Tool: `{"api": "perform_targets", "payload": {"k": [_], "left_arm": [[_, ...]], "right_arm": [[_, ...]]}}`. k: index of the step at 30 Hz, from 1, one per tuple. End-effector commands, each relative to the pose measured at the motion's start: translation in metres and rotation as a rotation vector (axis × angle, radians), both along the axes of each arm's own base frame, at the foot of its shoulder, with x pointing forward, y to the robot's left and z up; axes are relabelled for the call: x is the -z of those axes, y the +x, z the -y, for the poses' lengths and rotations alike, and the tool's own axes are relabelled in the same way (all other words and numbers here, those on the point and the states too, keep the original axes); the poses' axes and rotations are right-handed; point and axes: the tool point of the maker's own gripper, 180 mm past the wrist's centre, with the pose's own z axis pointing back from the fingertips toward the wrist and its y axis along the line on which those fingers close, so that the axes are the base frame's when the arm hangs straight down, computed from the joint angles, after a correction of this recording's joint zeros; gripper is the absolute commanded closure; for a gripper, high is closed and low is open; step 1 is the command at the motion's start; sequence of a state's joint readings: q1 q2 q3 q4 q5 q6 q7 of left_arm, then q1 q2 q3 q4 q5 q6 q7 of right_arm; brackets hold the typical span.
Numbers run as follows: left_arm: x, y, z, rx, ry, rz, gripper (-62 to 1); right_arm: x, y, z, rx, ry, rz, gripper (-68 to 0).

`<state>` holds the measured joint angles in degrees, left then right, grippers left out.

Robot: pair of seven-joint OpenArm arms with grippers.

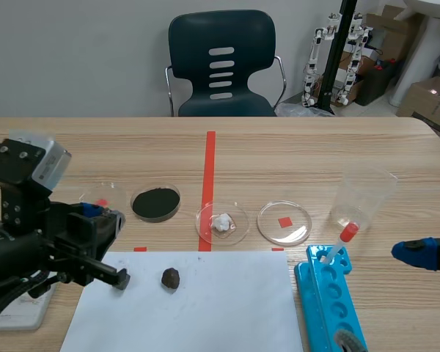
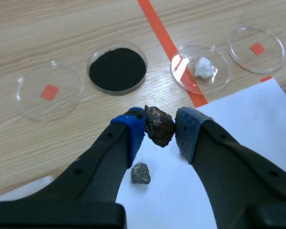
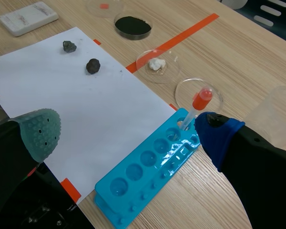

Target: Put the right mineral back

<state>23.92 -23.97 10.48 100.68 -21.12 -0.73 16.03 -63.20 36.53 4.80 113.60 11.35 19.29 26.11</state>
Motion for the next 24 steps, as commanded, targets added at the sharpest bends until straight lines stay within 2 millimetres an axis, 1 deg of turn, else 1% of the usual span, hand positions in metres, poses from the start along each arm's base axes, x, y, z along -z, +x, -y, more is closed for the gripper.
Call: {"api": "perform_targets", "payload": {"k": [1,9,13,21,24], "left_arm": [[-0.007,0.005,0.013,0.041,-0.013,0.037,-16.3],[0.015,0.013,0.059,0.194,0.01,0.019,-16.3],[0.032,0.014,0.081,0.27,0.045,0.002,-16.2],[0.057,0.027,0.119,0.332,0.065,-0.027,-16.2],[0.062,0.028,0.135,0.36,0.064,-0.033,-16.2]], "right_arm": [[-0.005,0.003,-0.002,0.001,0.017,0.017,-58.7],[-0.005,0.003,-0.002,0.001,0.017,0.017,-58.7],[-0.005,0.003,-0.002,0.001,0.017,0.017,-58.7],[-0.005,0.003,-0.002,0.001,0.017,0.017,-58.7],[-0.005,0.003,-0.002,0.001,0.017,0.017,-58.7]]}}
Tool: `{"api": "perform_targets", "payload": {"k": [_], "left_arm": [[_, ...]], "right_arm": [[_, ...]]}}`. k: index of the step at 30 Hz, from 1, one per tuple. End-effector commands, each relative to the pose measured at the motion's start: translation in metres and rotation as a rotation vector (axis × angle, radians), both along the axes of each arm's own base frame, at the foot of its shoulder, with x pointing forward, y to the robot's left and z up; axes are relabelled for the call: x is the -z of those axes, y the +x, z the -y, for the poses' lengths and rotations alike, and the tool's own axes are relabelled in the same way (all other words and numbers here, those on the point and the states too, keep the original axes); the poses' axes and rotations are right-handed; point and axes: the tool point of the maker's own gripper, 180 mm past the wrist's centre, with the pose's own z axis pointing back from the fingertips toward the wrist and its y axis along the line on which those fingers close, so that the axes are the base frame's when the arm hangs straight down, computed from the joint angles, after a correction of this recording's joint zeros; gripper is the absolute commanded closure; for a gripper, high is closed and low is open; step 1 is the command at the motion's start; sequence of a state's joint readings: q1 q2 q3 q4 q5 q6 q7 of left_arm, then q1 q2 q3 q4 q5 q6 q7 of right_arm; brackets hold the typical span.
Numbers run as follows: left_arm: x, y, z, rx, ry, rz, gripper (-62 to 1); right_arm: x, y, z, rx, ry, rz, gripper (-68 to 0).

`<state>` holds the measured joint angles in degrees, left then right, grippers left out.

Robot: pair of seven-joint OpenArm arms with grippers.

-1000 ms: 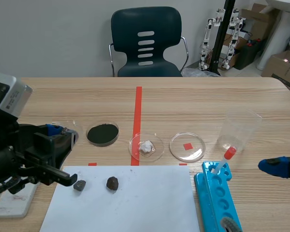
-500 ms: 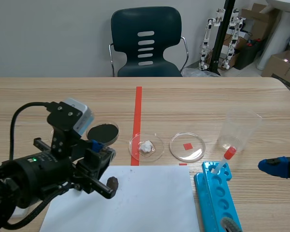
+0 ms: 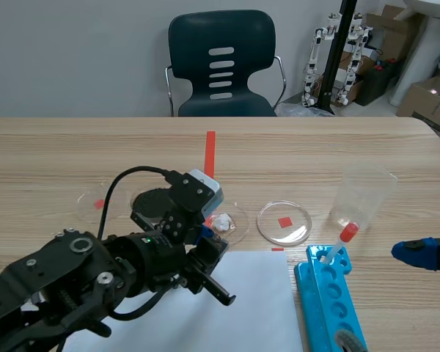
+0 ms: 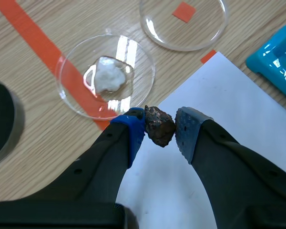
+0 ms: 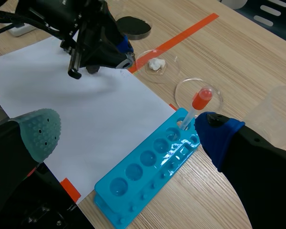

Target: Put the right mineral back

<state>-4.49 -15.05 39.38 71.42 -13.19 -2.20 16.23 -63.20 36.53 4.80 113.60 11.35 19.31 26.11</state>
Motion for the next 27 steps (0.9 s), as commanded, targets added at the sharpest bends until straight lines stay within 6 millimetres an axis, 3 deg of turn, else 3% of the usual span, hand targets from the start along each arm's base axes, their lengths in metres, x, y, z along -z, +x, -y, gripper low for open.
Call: {"api": "perform_targets", "payload": {"k": [1,11,27], "left_arm": [[-0.014,0.004,0.017,0.021,-0.044,0.036,-16.2],[0.006,-0.004,0.058,0.086,-0.035,-0.005,-16.2],[0.026,-0.002,0.058,0.08,0.002,-0.047,-16.2]], "right_arm": [[-0.005,0.003,-0.002,0.001,0.017,0.017,-58.7],[-0.005,0.003,-0.002,0.001,0.017,0.017,-58.7],[-0.005,0.003,-0.002,0.001,0.017,0.017,-58.7]]}}
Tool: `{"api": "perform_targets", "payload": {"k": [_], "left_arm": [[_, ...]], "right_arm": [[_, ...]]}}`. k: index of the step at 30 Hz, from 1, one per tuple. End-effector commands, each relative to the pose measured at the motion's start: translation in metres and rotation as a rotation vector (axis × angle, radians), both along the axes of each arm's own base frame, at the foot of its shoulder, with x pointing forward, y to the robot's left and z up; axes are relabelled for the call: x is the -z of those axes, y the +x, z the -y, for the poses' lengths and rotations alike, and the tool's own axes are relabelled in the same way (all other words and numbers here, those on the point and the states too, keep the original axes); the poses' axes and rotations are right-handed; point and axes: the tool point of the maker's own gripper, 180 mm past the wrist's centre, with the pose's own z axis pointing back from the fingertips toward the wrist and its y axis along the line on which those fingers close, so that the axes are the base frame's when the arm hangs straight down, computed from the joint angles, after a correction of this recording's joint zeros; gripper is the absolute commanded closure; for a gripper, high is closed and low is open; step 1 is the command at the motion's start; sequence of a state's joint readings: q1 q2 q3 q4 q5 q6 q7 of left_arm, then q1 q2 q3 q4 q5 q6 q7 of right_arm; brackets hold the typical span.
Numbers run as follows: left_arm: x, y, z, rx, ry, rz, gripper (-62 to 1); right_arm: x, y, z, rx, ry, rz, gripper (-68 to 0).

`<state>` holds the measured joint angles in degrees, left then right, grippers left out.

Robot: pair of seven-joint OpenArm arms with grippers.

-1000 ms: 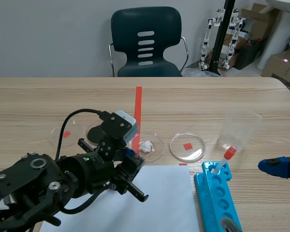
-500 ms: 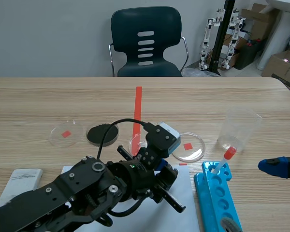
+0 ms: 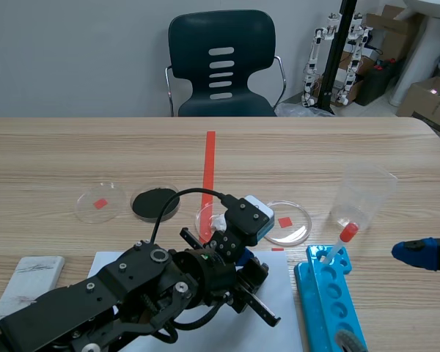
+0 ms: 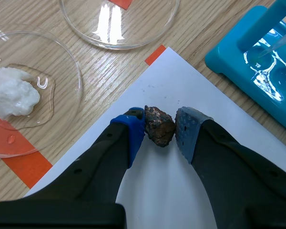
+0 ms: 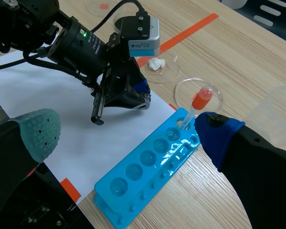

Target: Put the right mineral back

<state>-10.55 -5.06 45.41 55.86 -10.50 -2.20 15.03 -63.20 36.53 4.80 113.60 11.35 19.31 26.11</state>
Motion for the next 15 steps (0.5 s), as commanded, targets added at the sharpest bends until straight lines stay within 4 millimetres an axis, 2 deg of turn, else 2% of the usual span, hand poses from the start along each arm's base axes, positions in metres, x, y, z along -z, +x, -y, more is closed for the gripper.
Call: {"api": "perform_targets", "payload": {"k": [1,9,15], "left_arm": [[-0.0109,0.0071,0.006,0.002,-0.026,0.027,-16.2],[-0.0108,0.007,0.006,0.002,-0.026,0.027,-16.4],[-0.01,0.0061,0.0058,0.002,-0.025,0.024,-27.6]], "right_arm": [[-0.005,0.0028,-0.0016,0.001,0.017,0.017,-58.7],[-0.005,0.0028,-0.0016,0.001,0.017,0.017,-58.7],[-0.005,0.0028,-0.0016,0.001,0.017,0.017,-58.7]]}}
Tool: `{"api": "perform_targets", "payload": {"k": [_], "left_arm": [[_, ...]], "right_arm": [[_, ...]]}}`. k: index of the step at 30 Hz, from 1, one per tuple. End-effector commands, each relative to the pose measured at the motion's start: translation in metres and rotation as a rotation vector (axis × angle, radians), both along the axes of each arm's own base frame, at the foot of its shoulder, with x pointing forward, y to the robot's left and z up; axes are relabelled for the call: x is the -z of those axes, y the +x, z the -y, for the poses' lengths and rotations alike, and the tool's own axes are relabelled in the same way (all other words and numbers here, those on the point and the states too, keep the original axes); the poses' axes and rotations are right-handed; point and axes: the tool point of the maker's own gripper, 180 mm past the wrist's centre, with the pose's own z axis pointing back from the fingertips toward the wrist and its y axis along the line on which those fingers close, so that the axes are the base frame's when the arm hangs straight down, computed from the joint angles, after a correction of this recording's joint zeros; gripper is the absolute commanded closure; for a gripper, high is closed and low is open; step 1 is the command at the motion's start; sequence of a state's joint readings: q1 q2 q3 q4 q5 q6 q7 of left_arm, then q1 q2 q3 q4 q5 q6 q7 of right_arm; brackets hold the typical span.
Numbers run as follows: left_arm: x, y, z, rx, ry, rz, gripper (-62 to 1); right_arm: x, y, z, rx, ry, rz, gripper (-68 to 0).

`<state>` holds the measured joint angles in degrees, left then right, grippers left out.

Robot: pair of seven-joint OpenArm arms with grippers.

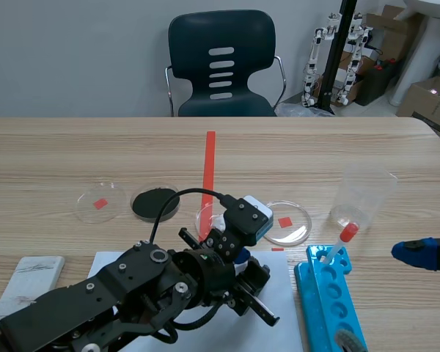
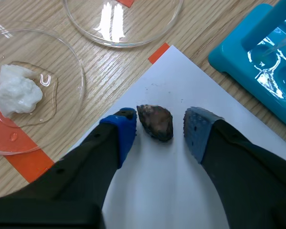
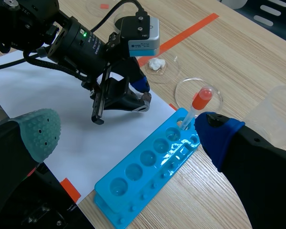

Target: Put the right mineral back

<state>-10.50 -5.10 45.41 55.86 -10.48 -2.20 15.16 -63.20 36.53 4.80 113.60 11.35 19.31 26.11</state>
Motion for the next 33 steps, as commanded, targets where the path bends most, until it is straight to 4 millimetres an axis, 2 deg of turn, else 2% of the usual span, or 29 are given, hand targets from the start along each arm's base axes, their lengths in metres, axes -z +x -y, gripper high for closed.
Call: {"api": "perform_targets", "payload": {"k": [1,8,11,18,22,33], "left_arm": [[-0.011,0.007,0.006,0.001,-0.028,0.027,-29.7],[-0.01,0.007,0.004,0.001,-0.024,0.027,-48.7],[-0.01,0.007,0.004,-0.002,-0.027,0.024,-52.3],[-0.013,0.005,0.005,-0.003,-0.039,0.026,-52.6],[-0.022,0.005,0.003,0.005,-0.038,0.041,-52.6],[-0.04,0.008,-0.025,-0.016,0.073,0.003,-52.5]], "right_arm": [[-0.005,0.003,-0.002,0.001,0.017,0.017,-58.7],[-0.005,0.003,-0.002,0.001,0.017,0.017,-58.7],[-0.005,0.003,-0.002,0.001,0.017,0.017,-58.7],[-0.005,0.003,-0.002,0.001,0.017,0.017,-58.7],[-0.005,0.003,-0.002,0.001,0.017,0.017,-58.7],[-0.005,0.003,-0.002,0.001,0.017,0.017,-58.7]]}}
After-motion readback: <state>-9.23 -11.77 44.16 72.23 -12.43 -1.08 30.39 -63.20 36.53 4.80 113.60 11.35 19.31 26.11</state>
